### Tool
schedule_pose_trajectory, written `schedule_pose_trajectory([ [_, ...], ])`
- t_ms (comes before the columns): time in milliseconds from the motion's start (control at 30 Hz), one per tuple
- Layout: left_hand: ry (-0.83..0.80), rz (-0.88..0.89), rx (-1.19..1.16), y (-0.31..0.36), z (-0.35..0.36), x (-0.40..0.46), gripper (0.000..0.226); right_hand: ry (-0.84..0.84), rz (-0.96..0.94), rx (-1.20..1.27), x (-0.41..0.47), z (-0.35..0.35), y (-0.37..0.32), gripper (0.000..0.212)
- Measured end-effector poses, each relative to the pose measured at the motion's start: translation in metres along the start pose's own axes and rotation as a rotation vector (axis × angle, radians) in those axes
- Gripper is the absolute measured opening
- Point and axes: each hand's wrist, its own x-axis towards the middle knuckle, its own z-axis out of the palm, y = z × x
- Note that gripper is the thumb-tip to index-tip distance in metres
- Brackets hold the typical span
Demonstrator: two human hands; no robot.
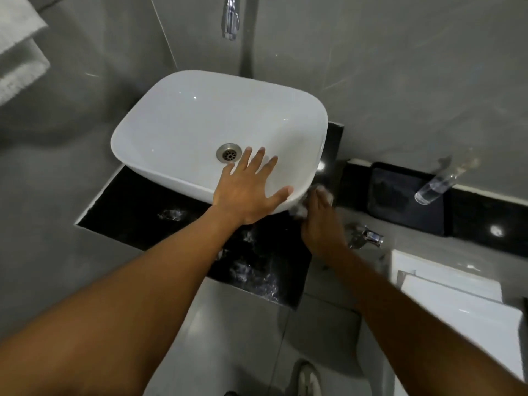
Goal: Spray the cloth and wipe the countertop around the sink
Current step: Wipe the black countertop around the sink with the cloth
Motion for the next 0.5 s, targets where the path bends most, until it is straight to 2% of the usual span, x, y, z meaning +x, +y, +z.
schedule_pose_trajectory([
  [67, 0.009, 0.016, -0.013, 0.001, 0.000, -0.001, 0.086, -0.025, -0.126, 0.060, -0.079, 0.018, -0.029, 0.052],
  [133, 0.017, 0.020, -0.021, -0.001, 0.001, 0.000, 0.085, -0.170, -0.264, 0.071, -0.145, 0.032, -0.054, 0.063],
  [200, 0.010, 0.027, -0.031, 0.000, 0.003, 0.000, 0.085, -0.209, -0.310, 0.071, -0.145, 0.034, -0.047, 0.063],
  [367, 0.038, 0.023, -0.043, -0.001, 0.004, 0.001, 0.087, -0.038, 0.027, 0.052, -0.027, 0.014, -0.012, 0.053],
  [433, 0.044, 0.022, -0.050, -0.001, 0.004, -0.001, 0.086, 0.032, 0.120, 0.067, -0.027, 0.020, -0.017, 0.056],
  [500, 0.037, 0.028, -0.053, 0.000, 0.002, -0.002, 0.084, 0.054, 0.112, 0.086, -0.070, 0.033, -0.034, 0.063],
])
